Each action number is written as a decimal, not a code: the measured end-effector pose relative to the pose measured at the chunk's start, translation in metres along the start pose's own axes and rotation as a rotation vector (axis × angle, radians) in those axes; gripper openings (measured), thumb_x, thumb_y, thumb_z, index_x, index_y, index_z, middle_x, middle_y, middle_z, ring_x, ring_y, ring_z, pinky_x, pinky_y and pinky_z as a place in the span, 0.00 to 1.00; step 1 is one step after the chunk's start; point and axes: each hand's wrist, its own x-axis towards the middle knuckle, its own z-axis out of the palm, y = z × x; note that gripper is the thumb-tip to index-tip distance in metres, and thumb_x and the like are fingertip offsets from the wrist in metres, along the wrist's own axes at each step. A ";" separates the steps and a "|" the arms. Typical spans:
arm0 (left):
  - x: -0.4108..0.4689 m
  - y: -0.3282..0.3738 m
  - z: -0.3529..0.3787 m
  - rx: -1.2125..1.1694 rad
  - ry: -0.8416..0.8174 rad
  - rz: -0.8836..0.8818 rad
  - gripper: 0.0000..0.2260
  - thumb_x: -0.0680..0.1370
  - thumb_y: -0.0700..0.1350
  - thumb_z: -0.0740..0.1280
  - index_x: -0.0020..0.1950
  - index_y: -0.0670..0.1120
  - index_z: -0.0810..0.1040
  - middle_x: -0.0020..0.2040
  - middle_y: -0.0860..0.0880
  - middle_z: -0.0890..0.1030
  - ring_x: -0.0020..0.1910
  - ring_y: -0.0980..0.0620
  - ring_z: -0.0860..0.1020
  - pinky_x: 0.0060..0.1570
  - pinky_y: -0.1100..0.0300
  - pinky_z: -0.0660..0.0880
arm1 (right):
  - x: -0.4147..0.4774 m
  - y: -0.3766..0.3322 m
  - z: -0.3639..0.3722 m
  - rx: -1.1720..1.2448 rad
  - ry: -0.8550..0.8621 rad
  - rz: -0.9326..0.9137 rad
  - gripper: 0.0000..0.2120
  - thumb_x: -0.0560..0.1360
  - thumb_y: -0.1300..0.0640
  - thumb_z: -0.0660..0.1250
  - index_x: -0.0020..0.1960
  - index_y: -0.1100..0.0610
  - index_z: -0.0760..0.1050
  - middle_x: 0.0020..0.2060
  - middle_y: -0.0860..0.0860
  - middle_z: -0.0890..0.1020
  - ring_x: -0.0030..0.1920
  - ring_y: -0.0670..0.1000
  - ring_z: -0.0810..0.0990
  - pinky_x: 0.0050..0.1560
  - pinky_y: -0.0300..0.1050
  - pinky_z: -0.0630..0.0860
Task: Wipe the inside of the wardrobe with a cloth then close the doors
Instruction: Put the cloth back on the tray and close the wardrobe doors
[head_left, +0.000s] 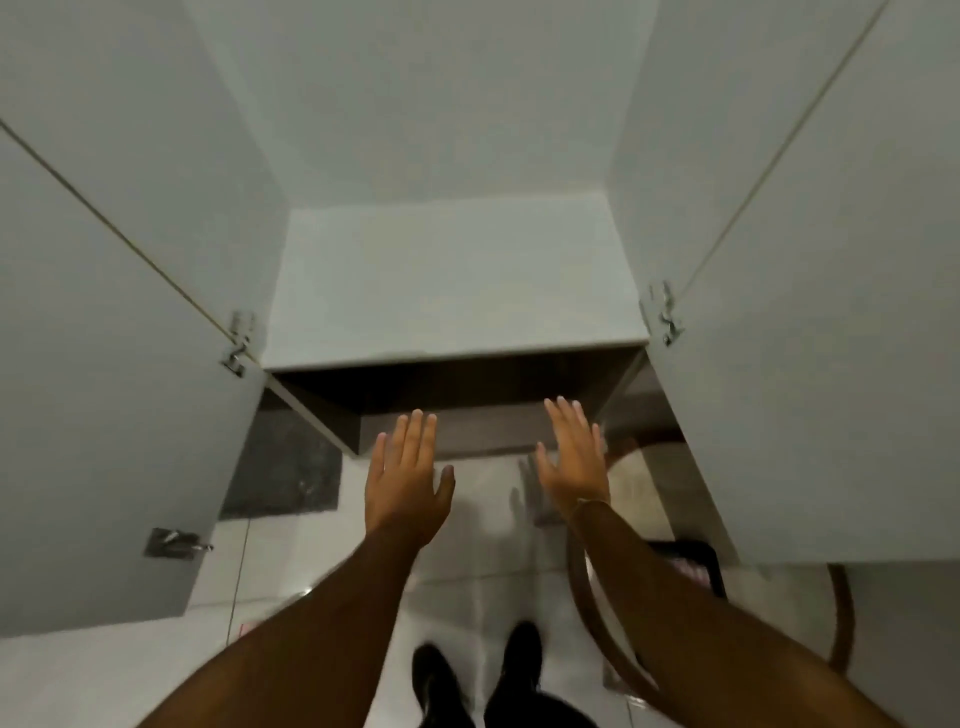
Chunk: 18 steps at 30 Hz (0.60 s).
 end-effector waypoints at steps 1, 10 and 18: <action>0.010 -0.003 -0.022 0.018 0.037 -0.008 0.35 0.86 0.61 0.51 0.89 0.49 0.43 0.90 0.47 0.45 0.89 0.48 0.42 0.87 0.45 0.41 | 0.016 -0.024 -0.015 -0.080 0.038 -0.085 0.33 0.85 0.52 0.64 0.86 0.50 0.56 0.86 0.48 0.57 0.87 0.52 0.51 0.87 0.57 0.48; 0.118 -0.012 -0.300 0.070 0.579 -0.050 0.34 0.86 0.62 0.42 0.87 0.50 0.34 0.89 0.49 0.36 0.88 0.48 0.36 0.87 0.43 0.39 | 0.129 -0.234 -0.206 -0.431 0.598 -0.473 0.37 0.85 0.42 0.58 0.88 0.50 0.46 0.88 0.53 0.49 0.88 0.57 0.49 0.85 0.64 0.51; 0.115 -0.001 -0.533 0.128 1.016 -0.025 0.34 0.86 0.62 0.46 0.88 0.50 0.38 0.90 0.47 0.43 0.89 0.45 0.44 0.87 0.41 0.44 | 0.125 -0.381 -0.385 -0.380 1.015 -0.586 0.38 0.83 0.41 0.62 0.87 0.50 0.50 0.87 0.54 0.55 0.87 0.59 0.56 0.83 0.66 0.54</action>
